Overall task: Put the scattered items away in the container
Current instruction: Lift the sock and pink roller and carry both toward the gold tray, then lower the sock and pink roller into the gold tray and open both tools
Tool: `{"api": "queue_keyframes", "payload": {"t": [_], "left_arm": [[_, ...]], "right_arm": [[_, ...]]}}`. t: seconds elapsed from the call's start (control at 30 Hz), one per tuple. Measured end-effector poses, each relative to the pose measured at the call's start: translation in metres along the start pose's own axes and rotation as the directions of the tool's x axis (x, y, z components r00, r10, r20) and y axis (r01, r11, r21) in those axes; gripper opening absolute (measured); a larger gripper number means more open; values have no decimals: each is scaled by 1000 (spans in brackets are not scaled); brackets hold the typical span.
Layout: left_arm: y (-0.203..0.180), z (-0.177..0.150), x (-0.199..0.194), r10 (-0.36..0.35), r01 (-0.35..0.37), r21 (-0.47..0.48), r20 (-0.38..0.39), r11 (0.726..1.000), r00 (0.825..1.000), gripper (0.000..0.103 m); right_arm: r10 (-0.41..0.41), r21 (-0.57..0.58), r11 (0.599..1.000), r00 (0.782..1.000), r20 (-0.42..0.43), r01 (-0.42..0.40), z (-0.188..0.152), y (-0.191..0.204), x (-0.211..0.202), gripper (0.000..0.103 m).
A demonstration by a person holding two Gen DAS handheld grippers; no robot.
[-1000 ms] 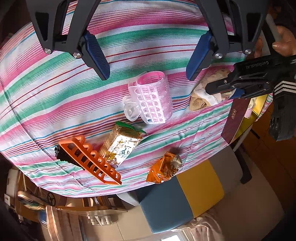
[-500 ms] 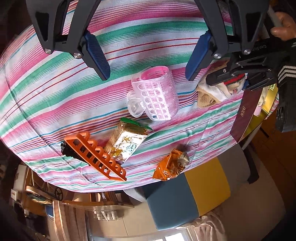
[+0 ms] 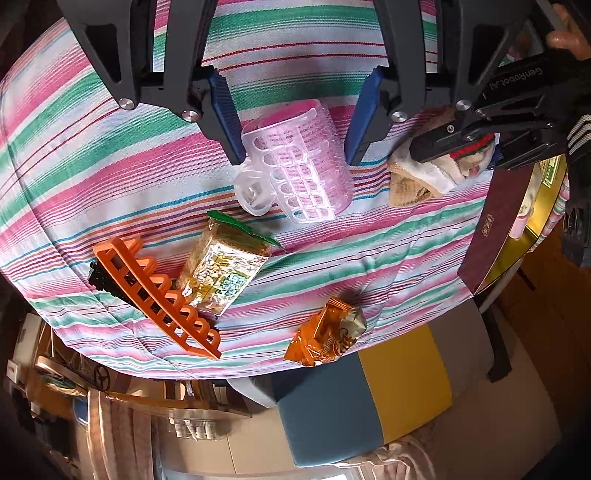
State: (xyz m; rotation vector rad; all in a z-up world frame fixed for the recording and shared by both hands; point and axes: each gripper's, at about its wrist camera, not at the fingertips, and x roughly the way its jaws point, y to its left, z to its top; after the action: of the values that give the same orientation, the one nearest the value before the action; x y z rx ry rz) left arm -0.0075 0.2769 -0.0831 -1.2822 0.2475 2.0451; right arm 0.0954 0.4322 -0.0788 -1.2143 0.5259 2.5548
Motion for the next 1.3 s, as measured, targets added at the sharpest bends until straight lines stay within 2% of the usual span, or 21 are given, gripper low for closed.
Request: {"api": "queue_keyframes", "payload": {"t": [0.1, 0.37, 0.6, 0.8, 0.93, 1.1, 1.3], "left_arm": [[-1, -3, -3, -8, 8, 8, 3, 1000, 1000, 38], [-3, -17, -23, -6, 4, 38, 48, 999, 999, 36], [9, -21, -54, -8, 6, 15, 113, 1000, 994, 36], [29, -23, -85, 1, 6, -38, 176, 999, 984, 36], [48, -27, -104, 35, -18, -80, 215, 997, 976, 36], [80, -37, -124, 93, -55, -161, 241, 985, 966, 36], [121, -53, -146, 174, -103, -262, 265, 960, 948, 36]], "right_arm": [[-7, -8, 1000, 1000, 5, 7, -2, 1, -1, 54], [-55, -59, 997, 998, 35, 57, -6, 14, -10, 52], [-34, -92, 995, 997, 72, 40, -3, 31, -22, 52], [7, -140, 990, 995, 100, 7, 5, 57, -29, 52], [46, -174, 984, 993, 113, -26, 14, 77, -32, 52], [117, -233, 968, 987, 115, -87, 26, 114, -31, 52], [211, -319, 933, 972, 100, -170, 38, 168, -27, 52]]}}
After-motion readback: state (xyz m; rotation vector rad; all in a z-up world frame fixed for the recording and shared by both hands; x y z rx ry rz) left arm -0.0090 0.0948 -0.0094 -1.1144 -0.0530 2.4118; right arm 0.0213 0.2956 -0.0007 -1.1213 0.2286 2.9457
